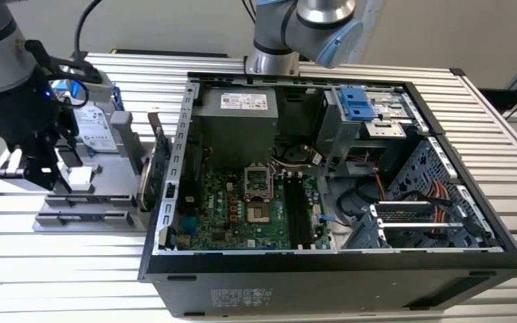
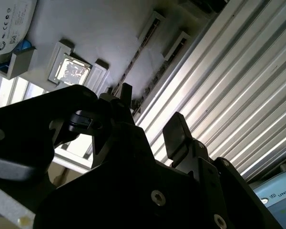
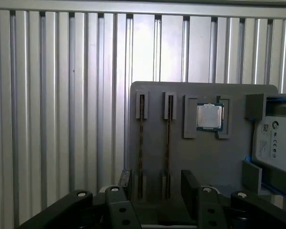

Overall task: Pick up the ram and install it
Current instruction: 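Pick up the ram and move it above insertion slot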

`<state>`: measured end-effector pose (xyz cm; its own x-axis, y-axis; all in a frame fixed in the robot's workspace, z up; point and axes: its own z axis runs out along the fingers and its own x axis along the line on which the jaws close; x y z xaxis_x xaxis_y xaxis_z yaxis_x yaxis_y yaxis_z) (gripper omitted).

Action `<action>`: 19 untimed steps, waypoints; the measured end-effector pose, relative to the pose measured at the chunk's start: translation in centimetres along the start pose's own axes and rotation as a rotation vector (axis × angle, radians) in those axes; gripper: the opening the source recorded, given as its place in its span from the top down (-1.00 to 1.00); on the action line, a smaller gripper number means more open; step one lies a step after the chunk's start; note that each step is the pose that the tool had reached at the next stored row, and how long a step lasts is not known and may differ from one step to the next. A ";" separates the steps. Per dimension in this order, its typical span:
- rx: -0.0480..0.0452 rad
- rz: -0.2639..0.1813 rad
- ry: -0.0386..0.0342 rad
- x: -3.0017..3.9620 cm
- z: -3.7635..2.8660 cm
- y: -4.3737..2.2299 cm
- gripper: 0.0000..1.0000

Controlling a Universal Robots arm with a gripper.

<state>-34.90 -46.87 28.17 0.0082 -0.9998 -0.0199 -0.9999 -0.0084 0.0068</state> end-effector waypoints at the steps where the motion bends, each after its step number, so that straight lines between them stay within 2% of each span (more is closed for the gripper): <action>1: 0.0000 0.000 0.0000 0.00 0.06 0.00 -1.00; 19: 0.0009 0.000 0.0002 0.03 1.43 0.01 -1.00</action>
<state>-34.93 -46.87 26.74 0.0081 -0.9998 -0.0197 -0.9999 -0.0082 0.0059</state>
